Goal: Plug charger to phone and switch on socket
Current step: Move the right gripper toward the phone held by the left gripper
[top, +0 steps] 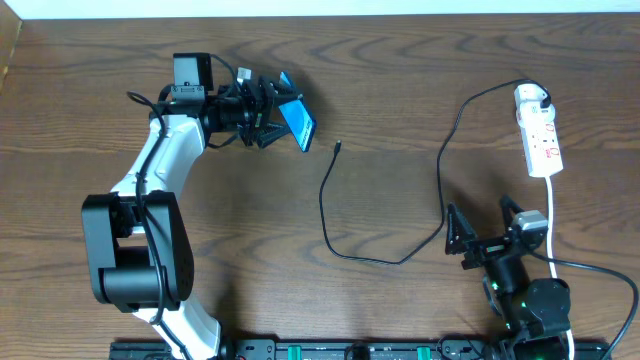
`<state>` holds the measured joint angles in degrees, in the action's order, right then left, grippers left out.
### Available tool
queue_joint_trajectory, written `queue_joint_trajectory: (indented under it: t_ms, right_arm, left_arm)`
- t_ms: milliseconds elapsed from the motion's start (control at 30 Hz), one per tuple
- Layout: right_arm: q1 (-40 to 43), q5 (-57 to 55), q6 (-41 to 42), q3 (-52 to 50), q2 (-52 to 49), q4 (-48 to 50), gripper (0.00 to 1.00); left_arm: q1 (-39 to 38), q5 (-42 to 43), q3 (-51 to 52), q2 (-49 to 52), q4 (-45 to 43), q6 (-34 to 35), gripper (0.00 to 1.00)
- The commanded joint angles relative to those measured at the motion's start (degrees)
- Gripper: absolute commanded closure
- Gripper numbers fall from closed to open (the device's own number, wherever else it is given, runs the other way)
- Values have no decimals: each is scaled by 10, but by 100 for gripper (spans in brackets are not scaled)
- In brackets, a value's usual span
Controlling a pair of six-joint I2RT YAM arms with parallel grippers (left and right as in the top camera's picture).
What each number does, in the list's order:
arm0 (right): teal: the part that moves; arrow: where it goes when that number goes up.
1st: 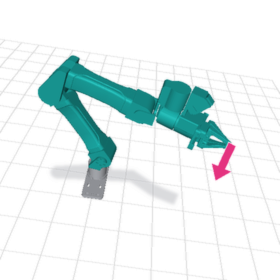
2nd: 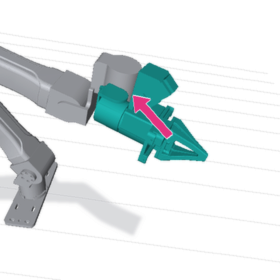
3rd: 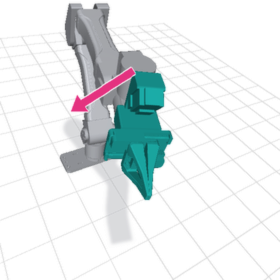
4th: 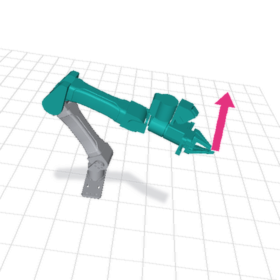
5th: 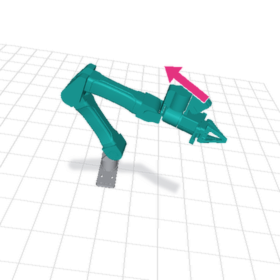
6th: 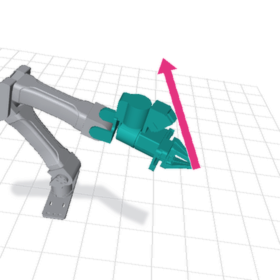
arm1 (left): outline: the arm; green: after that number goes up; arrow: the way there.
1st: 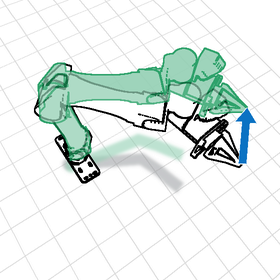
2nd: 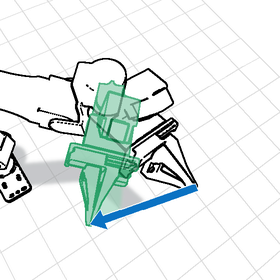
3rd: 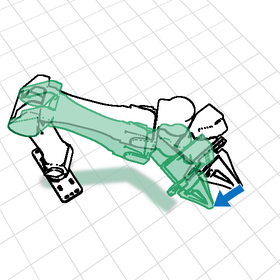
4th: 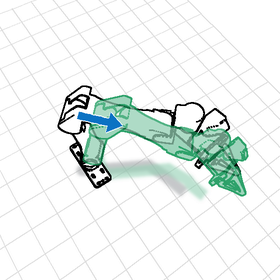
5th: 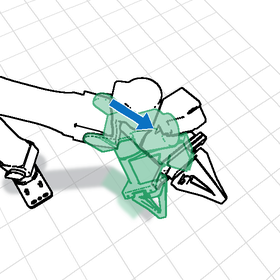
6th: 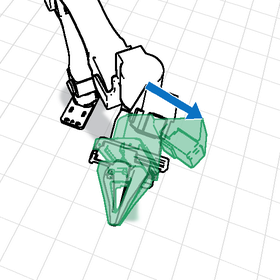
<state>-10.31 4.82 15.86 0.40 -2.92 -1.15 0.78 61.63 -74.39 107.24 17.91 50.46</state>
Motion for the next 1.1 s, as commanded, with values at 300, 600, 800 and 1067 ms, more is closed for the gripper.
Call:
queue_joint_trajectory:
  t_ms: [300,600,800,1067]
  right_arm:
    - [-2,61,25,119,-175,3,1]
    - [-1,141,3,273,-389,-5,1]
    - [10,176,-3,403,-513,-104,1]
    - [35,228,-45,557,-635,-251,1]
  left_arm:
    - [6,34,-5,-15,-7,14,29]
    - [6,36,-5,-15,-46,48,29]
    - [6,39,-5,-15,-57,60,29]
    - [6,38,-5,-15,-57,67,29]
